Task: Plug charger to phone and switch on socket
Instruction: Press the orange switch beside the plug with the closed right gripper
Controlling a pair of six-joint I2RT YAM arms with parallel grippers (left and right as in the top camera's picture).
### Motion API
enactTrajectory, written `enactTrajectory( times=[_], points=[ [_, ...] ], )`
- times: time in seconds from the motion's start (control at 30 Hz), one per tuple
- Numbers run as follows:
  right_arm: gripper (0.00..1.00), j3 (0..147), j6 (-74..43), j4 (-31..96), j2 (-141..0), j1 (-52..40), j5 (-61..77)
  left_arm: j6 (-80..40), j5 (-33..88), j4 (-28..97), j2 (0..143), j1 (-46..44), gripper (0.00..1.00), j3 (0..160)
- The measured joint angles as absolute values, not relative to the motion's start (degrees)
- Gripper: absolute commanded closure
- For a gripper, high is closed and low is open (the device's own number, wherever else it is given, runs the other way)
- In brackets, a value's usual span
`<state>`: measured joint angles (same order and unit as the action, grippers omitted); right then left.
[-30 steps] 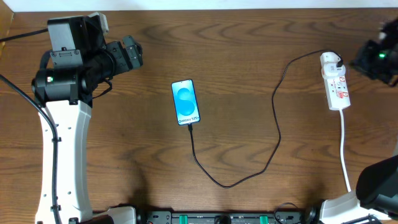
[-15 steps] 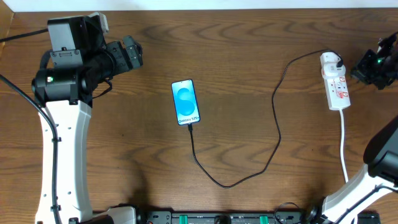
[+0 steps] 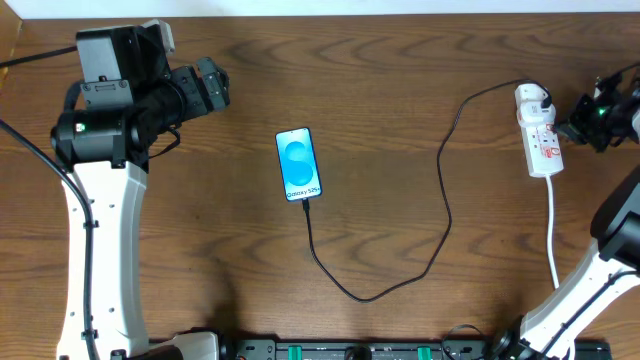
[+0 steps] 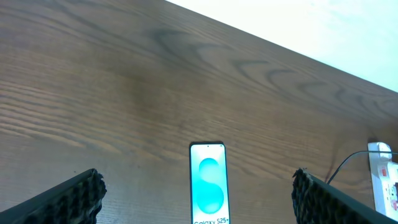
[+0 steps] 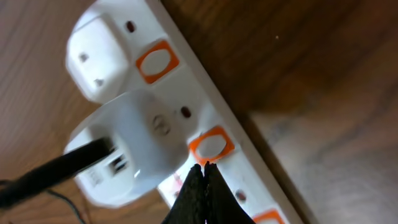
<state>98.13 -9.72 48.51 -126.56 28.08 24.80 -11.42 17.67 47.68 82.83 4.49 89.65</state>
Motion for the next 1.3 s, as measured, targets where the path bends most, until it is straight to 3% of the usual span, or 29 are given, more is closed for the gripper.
enactTrajectory(
  times=[1.3],
  points=[
    [0.99, 97.8, -8.38, 44.88, -128.95, 28.82, 28.8, -11.42, 17.65, 47.68, 82.83, 4.49, 0.02, 89.65]
  ],
)
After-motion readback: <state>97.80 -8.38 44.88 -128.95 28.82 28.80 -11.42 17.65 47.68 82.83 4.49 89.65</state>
